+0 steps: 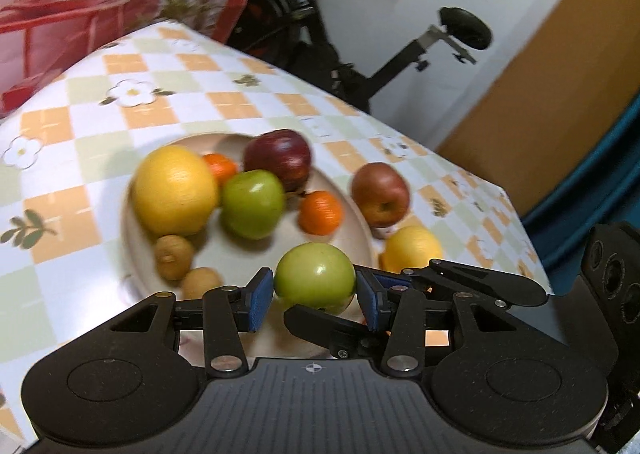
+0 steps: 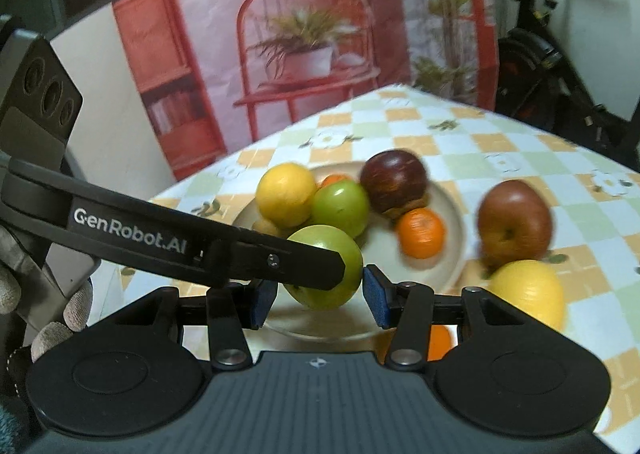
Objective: Organize fruits
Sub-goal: 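Carry the second green apple onto the plate with the right gripper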
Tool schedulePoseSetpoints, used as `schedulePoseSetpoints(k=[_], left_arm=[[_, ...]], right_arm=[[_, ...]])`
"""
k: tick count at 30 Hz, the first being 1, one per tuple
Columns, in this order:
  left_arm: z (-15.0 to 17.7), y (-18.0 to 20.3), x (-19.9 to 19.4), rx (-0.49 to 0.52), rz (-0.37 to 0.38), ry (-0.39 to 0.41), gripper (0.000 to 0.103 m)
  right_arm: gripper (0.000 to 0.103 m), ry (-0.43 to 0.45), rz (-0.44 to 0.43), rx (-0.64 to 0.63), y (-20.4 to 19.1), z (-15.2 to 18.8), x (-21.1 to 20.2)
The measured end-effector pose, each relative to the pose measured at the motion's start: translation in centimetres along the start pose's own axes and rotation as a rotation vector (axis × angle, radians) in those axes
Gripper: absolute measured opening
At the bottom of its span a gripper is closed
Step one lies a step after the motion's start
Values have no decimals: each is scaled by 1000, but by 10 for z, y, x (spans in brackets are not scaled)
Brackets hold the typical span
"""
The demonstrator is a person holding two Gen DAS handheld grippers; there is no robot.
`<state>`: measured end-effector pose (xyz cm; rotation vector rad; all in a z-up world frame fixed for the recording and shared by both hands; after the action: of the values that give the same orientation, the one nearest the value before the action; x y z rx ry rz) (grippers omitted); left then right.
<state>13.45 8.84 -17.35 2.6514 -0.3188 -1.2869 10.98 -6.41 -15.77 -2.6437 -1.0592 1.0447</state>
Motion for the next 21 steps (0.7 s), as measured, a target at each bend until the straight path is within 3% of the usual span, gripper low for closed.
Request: schedulePoseSetpoints(k=[6,12,21], left_arm=[[-4,-26,4,-95,-21,-15,48],[-7,-31,6,-113,-37,6,48],[-9,-34,-3,-151,-30,57,49]], right_arm=[[50,-44,-34,-2,1,-6,26],[50,-61,-56,-25,4,-13,40],[50,-49,-61,38,11,-12,49]])
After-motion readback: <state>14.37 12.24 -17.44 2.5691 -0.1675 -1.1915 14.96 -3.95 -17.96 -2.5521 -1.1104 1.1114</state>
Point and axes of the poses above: each gripper's, at about its wrist camera, not at the fingertips, and x roughly the way its jaws point, y to its right, z to its underside, the point moved 3 cm from there along x, roughly the way its jaws point, and after that the axes turned 15 degrees about -z, right-handed, at the moved point
